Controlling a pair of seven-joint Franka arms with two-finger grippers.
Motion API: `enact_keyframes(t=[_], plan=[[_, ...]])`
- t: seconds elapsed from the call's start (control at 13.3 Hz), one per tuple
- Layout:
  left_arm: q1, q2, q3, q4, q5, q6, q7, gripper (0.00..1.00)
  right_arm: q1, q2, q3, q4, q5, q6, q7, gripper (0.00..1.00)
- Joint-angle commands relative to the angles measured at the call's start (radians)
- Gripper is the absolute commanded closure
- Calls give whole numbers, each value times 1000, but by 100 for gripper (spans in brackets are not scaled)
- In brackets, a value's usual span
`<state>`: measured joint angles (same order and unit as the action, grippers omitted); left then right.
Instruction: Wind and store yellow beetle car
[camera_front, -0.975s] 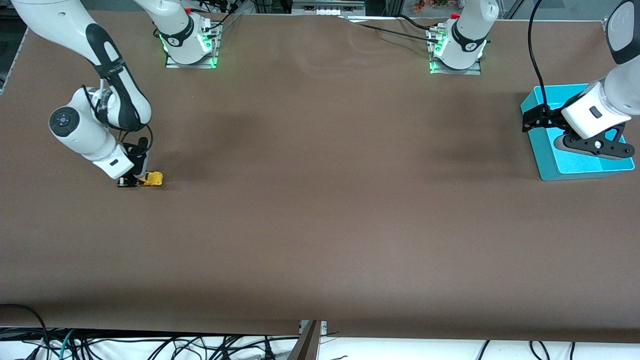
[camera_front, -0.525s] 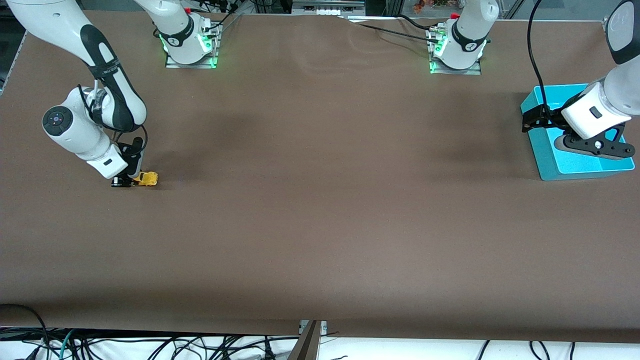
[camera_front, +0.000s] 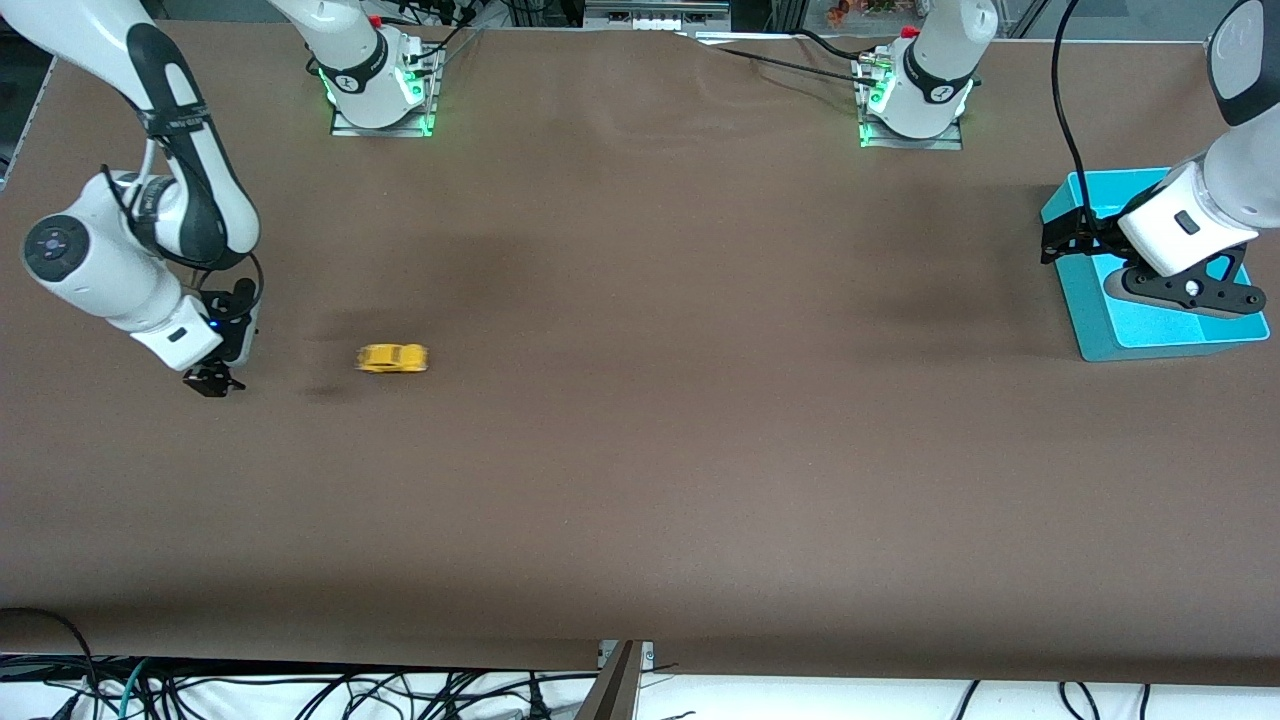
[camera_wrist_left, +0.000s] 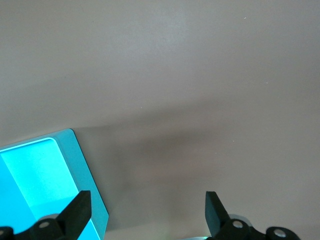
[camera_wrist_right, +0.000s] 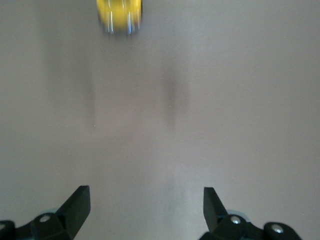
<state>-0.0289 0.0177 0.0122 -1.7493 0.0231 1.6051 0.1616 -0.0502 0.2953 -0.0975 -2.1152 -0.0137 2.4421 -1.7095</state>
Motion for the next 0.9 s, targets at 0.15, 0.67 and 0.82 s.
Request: enact_keyframes(t=[0.15, 0.67, 0.82], plan=[[4, -19, -8, -25, 12, 4, -13, 0, -16, -2, 15, 87, 1, -91, -5, 0], [4, -18, -6, -9, 12, 4, -8, 0, -10, -4, 57, 265, 32, -273, 210, 0], [6, -16, -8, -27, 9, 7, -20, 0, -10, -4, 96, 357, 31, -406, 395, 0]])
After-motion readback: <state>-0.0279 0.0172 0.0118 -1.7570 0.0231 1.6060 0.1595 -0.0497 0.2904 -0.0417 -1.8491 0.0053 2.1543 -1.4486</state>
